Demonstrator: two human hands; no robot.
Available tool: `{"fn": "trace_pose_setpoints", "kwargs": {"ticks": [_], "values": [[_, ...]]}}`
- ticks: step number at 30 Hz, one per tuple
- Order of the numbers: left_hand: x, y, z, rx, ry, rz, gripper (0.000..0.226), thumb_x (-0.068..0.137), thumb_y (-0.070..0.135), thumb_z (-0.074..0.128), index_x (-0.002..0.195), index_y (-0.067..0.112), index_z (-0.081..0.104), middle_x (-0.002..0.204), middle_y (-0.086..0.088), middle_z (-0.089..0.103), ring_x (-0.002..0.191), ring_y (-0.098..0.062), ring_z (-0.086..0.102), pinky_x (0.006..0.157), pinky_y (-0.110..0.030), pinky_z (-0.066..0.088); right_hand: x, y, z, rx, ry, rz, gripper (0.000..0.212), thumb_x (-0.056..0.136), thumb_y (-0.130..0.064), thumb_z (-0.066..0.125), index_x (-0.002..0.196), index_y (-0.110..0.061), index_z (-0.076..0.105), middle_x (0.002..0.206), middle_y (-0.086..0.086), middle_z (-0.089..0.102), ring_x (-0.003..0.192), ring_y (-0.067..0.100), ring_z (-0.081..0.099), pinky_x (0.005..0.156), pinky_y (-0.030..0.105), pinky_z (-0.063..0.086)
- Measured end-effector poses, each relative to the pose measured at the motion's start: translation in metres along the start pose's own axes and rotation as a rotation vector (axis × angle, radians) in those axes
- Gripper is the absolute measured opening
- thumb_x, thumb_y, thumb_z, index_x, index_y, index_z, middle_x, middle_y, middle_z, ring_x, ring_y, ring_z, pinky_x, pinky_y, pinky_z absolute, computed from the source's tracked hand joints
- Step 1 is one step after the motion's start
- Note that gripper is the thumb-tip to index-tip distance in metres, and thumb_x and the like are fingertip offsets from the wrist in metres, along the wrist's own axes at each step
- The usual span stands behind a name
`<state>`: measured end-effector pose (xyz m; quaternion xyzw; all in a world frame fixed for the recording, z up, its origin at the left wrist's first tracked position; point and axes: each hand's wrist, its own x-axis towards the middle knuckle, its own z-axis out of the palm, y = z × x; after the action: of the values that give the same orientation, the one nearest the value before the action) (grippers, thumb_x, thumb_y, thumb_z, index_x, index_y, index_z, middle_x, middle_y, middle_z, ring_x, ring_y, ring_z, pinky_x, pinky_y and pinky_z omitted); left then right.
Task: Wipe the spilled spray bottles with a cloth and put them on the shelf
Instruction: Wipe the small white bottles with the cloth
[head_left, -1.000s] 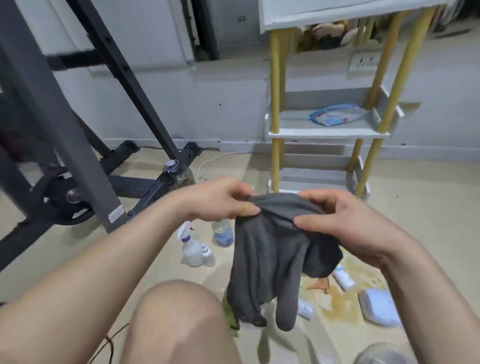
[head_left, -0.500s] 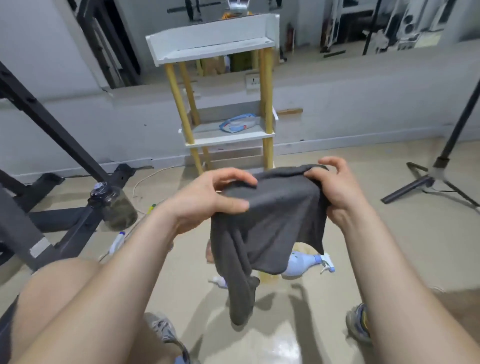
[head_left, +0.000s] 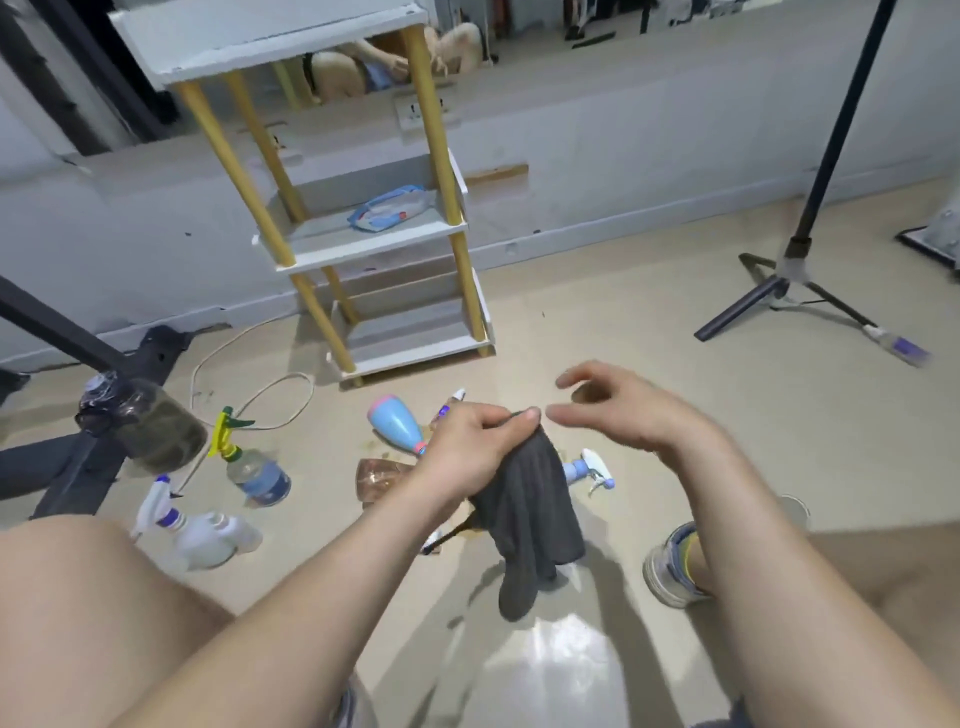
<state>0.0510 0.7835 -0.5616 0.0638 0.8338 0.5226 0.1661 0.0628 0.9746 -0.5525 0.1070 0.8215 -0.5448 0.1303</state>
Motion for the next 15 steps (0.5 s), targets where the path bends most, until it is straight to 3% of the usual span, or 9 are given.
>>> {"fn": "trace_pose_setpoints", "kwargs": {"ticks": [1, 3, 6, 7, 9, 11, 15], "values": [[0.004, -0.003, 0.005, -0.116, -0.032, -0.027, 0.063, 0.080, 0.054, 0.067, 0.078, -0.008, 0.059, 0.068, -0.010, 0.051, 0.064, -0.017, 0.047, 0.064, -0.032, 0.035, -0.006, 0.007, 0.014, 0.071, -0.193, 0.013, 0.023, 0.093, -0.030, 0.065, 0.116, -0.027, 0.063, 0.113, -0.008, 0.066, 0.097, 0.001, 0.064, 0.074, 0.015, 0.045], [0.008, -0.014, 0.003, -0.284, -0.050, -0.086, 0.052, 0.086, 0.046, 0.068, 0.078, -0.005, 0.059, 0.073, -0.014, 0.054, 0.070, -0.022, 0.051, 0.066, -0.032, 0.040, -0.010, 0.033, 0.041, 0.205, -0.367, 0.041, 0.023, 0.097, -0.022, 0.060, 0.120, -0.022, 0.065, 0.110, -0.011, 0.072, 0.098, -0.009, 0.064, 0.081, 0.010, 0.046], [0.018, -0.042, -0.008, -0.298, -0.061, -0.109, 0.038, 0.091, 0.041, 0.065, 0.073, 0.008, 0.057, 0.073, -0.012, 0.051, 0.071, -0.021, 0.047, 0.066, -0.031, 0.037, 0.002, 0.061, 0.071, 0.251, -0.369, 0.042, 0.030, 0.093, -0.010, 0.065, 0.123, -0.012, 0.066, 0.117, 0.004, 0.072, 0.111, 0.010, 0.065, 0.101, 0.029, 0.049], [0.019, -0.051, -0.011, -0.274, -0.076, -0.101, 0.039, 0.090, 0.042, 0.065, 0.072, 0.009, 0.056, 0.072, -0.011, 0.049, 0.070, -0.021, 0.045, 0.065, -0.031, 0.034, 0.005, 0.064, 0.080, 0.245, -0.322, 0.044, 0.024, 0.094, -0.009, 0.064, 0.117, -0.010, 0.070, 0.112, 0.008, 0.073, 0.104, 0.012, 0.067, 0.099, 0.029, 0.051], [0.024, -0.066, -0.014, -0.262, -0.085, -0.103, 0.044, 0.090, 0.044, 0.065, 0.069, 0.007, 0.052, 0.068, -0.009, 0.043, 0.065, -0.019, 0.040, 0.059, -0.030, 0.031, 0.010, 0.064, 0.099, 0.203, -0.240, 0.055, 0.011, 0.095, -0.010, 0.062, 0.088, -0.009, 0.071, 0.085, 0.011, 0.071, 0.079, 0.016, 0.061, 0.076, 0.027, 0.052], [0.029, -0.078, -0.021, -0.243, -0.098, -0.126, 0.059, 0.084, 0.052, 0.068, 0.070, -0.002, 0.050, 0.068, -0.010, 0.043, 0.066, -0.019, 0.040, 0.061, -0.032, 0.030, 0.011, 0.066, 0.113, 0.190, -0.203, 0.064, 0.029, 0.096, -0.013, 0.060, 0.068, -0.007, 0.057, 0.067, 0.008, 0.047, 0.065, 0.016, 0.041, 0.058, 0.027, 0.034], [0.039, -0.117, -0.044, -0.102, -0.156, -0.233, 0.073, 0.070, 0.065, 0.072, 0.081, -0.007, 0.064, 0.074, -0.019, 0.062, 0.069, -0.017, 0.055, 0.066, -0.032, 0.040, 0.022, 0.076, 0.101, 0.153, -0.157, 0.161, 0.036, 0.095, -0.018, 0.060, 0.066, 0.000, 0.051, 0.067, 0.008, 0.040, 0.063, 0.017, 0.034, 0.055, 0.028, 0.025]]}}
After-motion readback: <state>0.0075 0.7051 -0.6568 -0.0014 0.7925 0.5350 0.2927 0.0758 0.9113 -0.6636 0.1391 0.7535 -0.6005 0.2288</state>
